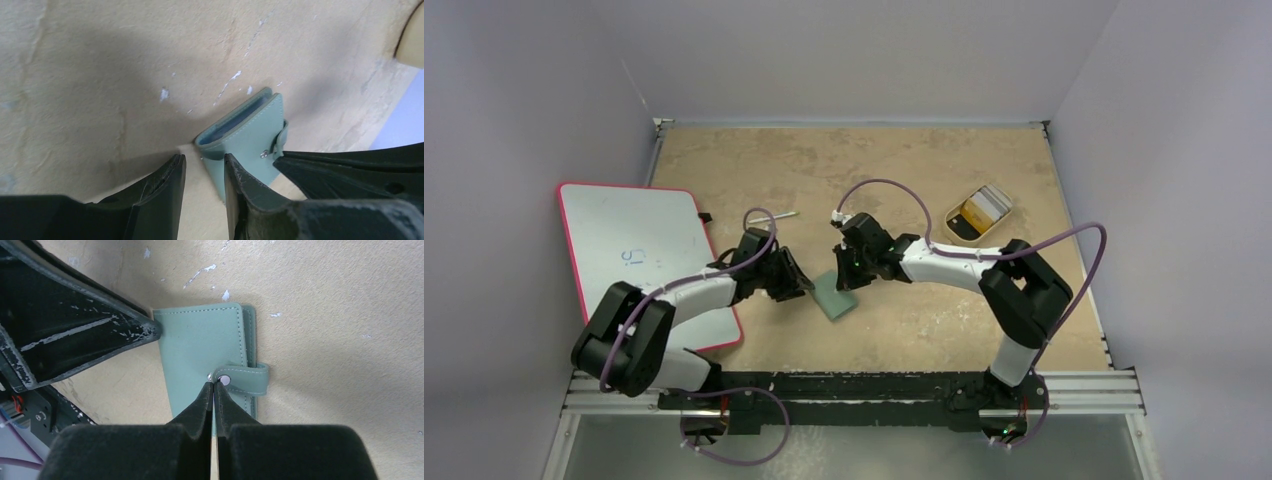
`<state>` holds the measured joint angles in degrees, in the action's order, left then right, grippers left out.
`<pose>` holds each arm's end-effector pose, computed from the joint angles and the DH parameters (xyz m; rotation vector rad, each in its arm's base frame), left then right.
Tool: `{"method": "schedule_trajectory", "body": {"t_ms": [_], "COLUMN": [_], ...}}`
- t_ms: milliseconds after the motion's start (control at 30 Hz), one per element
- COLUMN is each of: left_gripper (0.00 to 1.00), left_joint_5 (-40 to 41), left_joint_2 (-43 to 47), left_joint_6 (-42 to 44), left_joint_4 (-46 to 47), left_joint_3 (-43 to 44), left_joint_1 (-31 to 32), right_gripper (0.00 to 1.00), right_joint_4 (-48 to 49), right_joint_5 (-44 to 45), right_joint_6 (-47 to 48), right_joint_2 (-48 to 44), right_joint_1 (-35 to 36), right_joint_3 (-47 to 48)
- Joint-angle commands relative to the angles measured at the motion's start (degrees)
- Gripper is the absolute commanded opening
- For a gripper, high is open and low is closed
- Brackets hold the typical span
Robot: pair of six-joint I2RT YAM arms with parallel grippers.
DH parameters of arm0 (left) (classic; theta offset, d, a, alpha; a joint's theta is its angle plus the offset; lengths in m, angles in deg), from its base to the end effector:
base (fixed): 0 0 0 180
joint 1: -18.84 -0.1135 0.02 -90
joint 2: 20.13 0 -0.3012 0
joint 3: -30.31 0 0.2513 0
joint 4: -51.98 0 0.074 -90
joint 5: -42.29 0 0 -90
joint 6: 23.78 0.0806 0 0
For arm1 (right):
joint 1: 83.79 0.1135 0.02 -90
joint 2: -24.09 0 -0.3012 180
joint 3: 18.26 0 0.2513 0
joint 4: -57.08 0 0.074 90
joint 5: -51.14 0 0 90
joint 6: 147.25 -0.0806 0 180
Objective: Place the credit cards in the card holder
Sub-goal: Close the card holder at the center of the board.
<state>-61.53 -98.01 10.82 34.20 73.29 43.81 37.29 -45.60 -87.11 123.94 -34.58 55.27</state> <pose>0.2232 -0.1252 0.1431 -0.5961 2.6087 -0.8302 0.2565 0.3117 0.1878 -0.4819 2.4713 0.7599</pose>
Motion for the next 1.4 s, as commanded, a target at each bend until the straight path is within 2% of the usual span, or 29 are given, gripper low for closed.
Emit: {"method": "schedule_trajectory", "body": {"t_ms": [0,300,700,1000,1367], "left_gripper": [0.33,0.27,0.26,0.26,0.26], "left_joint_5": [-2.63,-4.08,-4.1,-4.27,-5.18], "left_joint_2": [-2.63,-4.77,-5.26,-5.75,-5.76], "left_joint_6": [-0.57,-0.23,0.55,0.56,0.12], "left_joint_4": [6.38,8.69,7.83,7.72,8.41], "left_joint_3": [0.64,1.37,3.1,3.36,3.31], "left_joint_1": [-0.03,-0.01,-0.07,-0.04,-0.03], "right_gripper": [0.0,0.0,0.0,0.0,0.0], "right_joint_4": [1.35,0.47,-1.7,0.55,9.85], "right_joint_5": [-3.81,-7.02,-7.58,-9.36,-23.43], "right_joint_6": [2.56,4.93,6.63,5.8,4.94], "right_joint_2": [-0.89,-0.01,0.5,-0.31,0.4], "right_joint_1": [-0.74,-1.51,-2.76,-3.36,-8.36], "right_joint_3": [-0.33,0.61,0.8,0.23,-5.98]}}
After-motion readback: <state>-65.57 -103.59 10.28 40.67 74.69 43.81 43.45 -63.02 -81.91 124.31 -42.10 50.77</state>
